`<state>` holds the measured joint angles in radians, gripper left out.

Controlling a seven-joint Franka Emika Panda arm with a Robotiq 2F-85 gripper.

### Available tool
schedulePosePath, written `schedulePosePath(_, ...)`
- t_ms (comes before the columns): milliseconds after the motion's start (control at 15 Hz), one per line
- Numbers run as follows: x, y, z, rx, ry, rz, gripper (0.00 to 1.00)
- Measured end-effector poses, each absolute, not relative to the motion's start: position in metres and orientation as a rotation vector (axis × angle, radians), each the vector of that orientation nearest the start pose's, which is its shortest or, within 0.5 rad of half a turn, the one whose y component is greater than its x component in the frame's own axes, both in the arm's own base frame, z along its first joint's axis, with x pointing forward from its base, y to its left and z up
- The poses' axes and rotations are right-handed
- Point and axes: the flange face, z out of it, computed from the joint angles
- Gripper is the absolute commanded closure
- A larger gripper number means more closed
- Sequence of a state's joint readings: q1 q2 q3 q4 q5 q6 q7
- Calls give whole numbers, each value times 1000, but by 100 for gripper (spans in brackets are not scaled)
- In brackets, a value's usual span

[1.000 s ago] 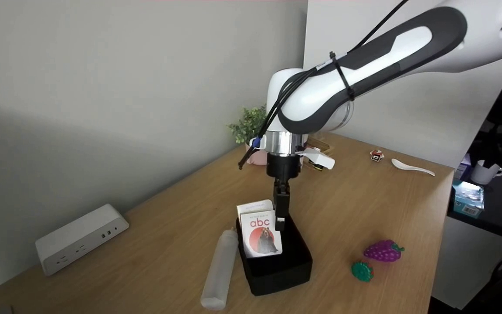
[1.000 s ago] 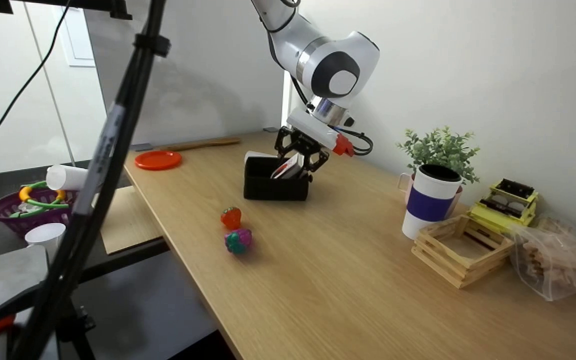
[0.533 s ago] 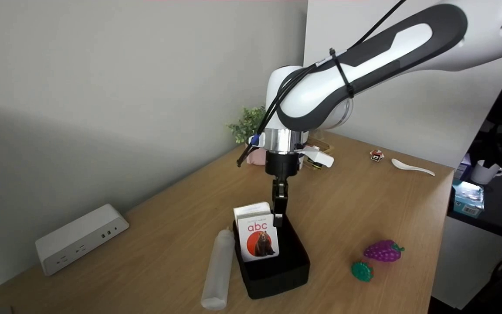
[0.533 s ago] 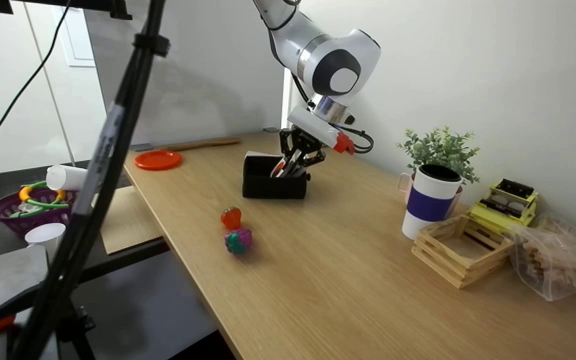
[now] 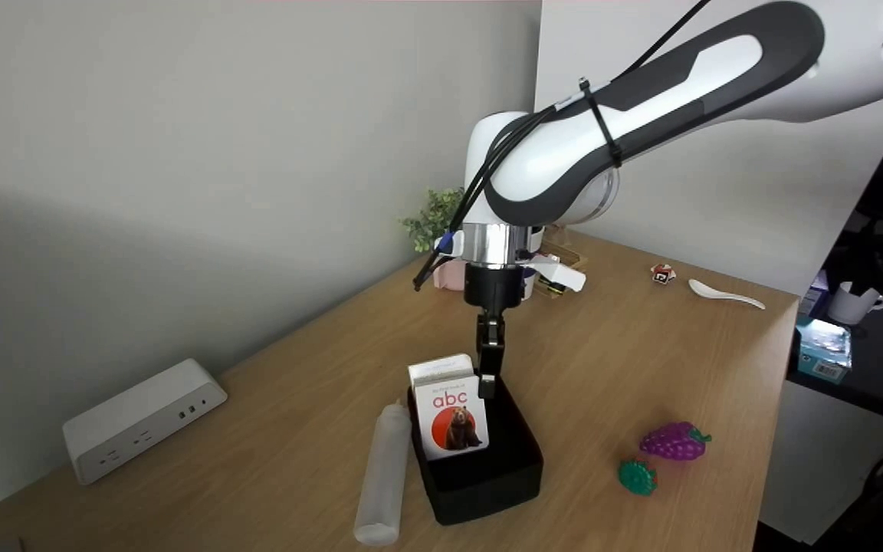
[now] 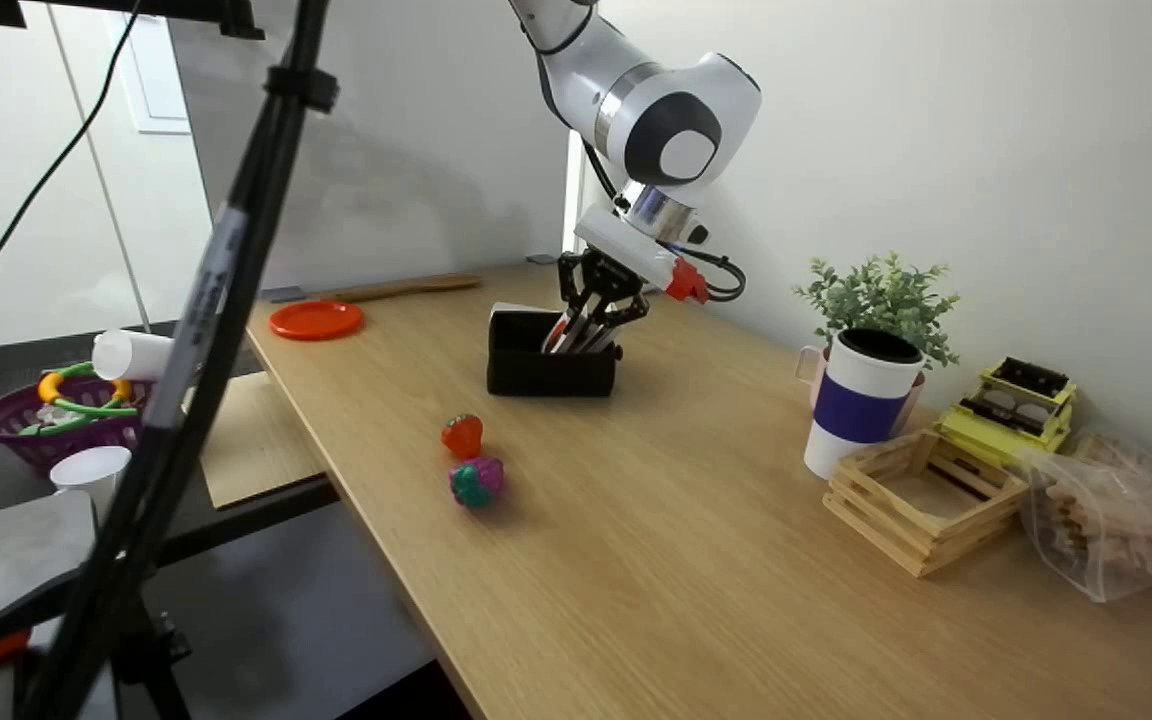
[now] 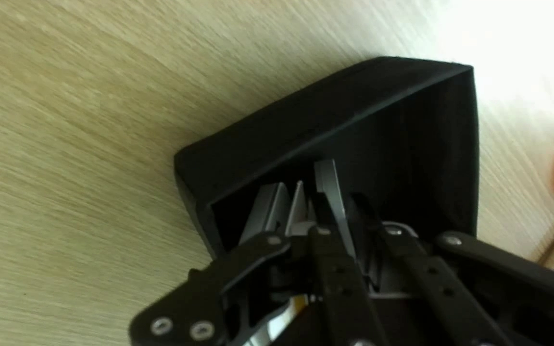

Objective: Move the books from the box to the table

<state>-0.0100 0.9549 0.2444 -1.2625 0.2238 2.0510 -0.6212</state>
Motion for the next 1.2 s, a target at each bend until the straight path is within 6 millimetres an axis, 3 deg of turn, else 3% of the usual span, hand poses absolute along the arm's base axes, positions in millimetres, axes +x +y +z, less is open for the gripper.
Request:
schedulePosePath(600,725,149,193,-2584,-891,49,96)
schedulePosePath(1200,732,155,236,-2640,-948,-42,96)
